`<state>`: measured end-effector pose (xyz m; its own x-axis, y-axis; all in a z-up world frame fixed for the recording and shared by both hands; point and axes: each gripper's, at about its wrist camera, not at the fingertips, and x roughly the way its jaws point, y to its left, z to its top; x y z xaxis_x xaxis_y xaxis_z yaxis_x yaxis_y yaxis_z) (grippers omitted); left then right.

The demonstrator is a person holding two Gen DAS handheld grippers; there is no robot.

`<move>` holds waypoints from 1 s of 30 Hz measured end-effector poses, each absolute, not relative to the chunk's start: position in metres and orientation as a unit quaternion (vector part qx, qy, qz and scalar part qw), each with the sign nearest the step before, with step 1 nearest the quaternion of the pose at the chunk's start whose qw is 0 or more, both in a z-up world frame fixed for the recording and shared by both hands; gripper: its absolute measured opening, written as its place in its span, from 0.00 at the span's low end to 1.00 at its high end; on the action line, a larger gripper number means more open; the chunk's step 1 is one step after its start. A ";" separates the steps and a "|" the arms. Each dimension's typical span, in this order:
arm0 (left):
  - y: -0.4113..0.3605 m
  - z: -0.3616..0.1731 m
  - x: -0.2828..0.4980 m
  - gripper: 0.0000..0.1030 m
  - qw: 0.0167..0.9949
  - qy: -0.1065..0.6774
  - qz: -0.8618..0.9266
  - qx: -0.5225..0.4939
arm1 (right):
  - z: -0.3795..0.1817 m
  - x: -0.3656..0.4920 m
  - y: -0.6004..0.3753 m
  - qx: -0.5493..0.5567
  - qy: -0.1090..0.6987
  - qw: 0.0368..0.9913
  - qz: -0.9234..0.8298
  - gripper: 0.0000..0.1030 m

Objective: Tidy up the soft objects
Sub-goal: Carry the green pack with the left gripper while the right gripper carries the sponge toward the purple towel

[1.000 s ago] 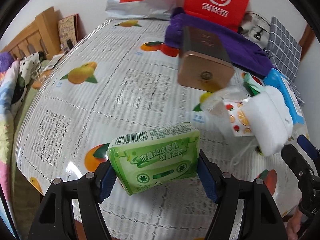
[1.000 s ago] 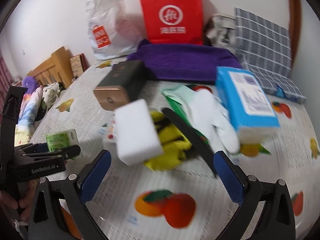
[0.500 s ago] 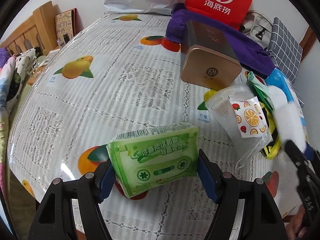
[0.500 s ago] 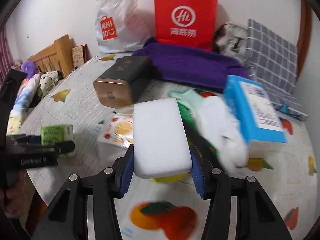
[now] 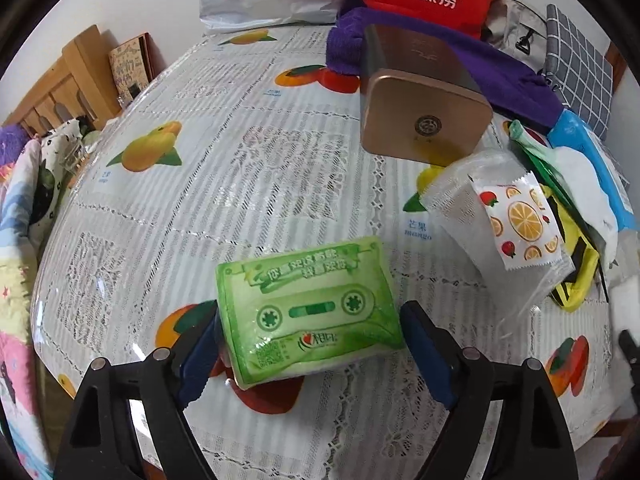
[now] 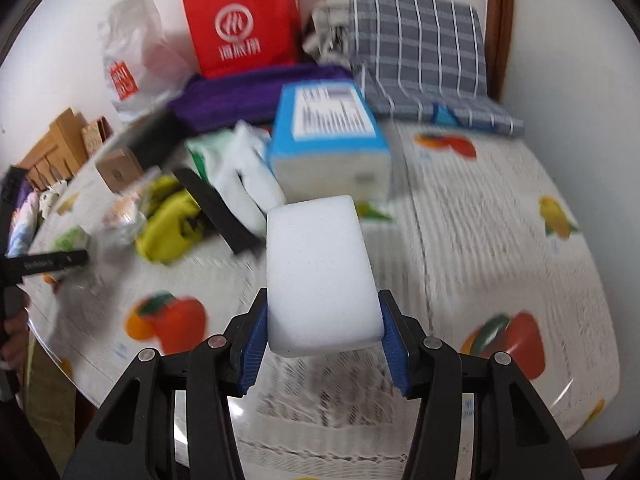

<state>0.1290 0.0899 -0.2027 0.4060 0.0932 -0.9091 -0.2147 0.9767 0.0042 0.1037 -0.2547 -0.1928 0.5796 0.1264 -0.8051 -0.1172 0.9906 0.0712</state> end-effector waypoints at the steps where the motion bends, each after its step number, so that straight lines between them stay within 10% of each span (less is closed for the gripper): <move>1: 0.091 -0.203 0.127 0.85 0.835 0.540 0.089 -0.055 | -0.199 0.104 -0.256 0.007 0.460 0.885 0.069 0.51; 8: 0.102 -0.202 0.122 0.87 0.833 0.541 0.085 -0.078 | -0.212 0.097 -0.263 0.009 0.462 0.884 0.076 0.64; 12: 0.100 -0.200 0.120 0.79 0.838 0.533 0.075 -0.086 | -0.212 0.093 -0.263 -0.004 0.442 0.894 0.071 0.49; 30: 0.083 -0.139 0.131 0.72 0.861 0.501 0.037 -0.079 | -0.141 0.101 -0.276 0.014 0.408 0.907 0.098 0.49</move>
<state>0.1306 0.0828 -0.1392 0.4944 -0.0143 -0.8691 -0.1434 0.9848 -0.0978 0.1009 -0.2762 -0.1413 0.6473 0.1888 -0.7385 -0.1662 0.9805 0.1049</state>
